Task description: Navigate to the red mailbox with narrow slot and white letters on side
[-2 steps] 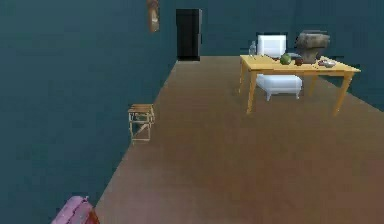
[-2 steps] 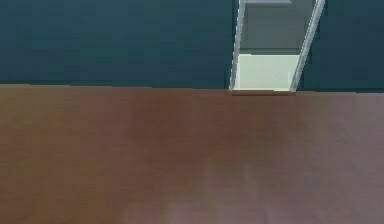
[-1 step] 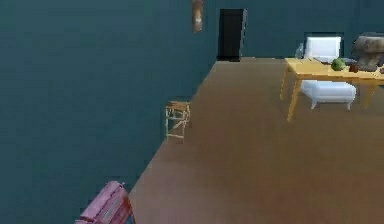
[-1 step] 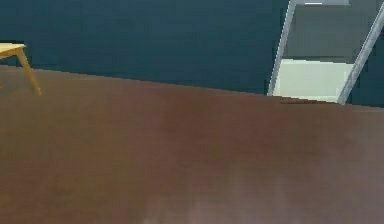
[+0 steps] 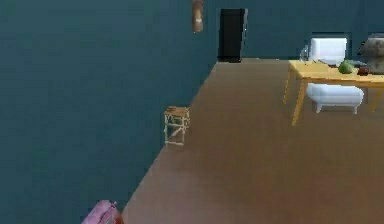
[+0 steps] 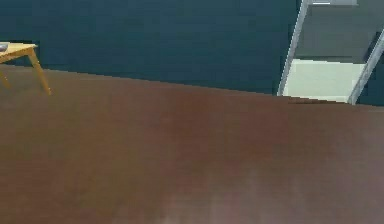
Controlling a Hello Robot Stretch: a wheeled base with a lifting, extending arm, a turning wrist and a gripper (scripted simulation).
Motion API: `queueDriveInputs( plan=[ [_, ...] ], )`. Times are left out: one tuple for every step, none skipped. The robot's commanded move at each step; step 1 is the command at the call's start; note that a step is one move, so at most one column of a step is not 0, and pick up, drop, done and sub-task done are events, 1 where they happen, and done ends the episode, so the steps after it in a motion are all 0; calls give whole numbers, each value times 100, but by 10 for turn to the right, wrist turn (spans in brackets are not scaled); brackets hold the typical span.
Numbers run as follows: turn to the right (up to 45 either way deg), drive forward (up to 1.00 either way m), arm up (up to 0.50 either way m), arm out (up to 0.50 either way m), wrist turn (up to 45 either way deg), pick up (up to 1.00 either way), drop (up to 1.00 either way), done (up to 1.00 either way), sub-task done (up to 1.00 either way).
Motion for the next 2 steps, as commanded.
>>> queueDriveInputs(
  plan=[
    [-360,0,0,0,0,0,0,0,0],
    [0,0,0,0,0,0,0,100,0]
  ],
)
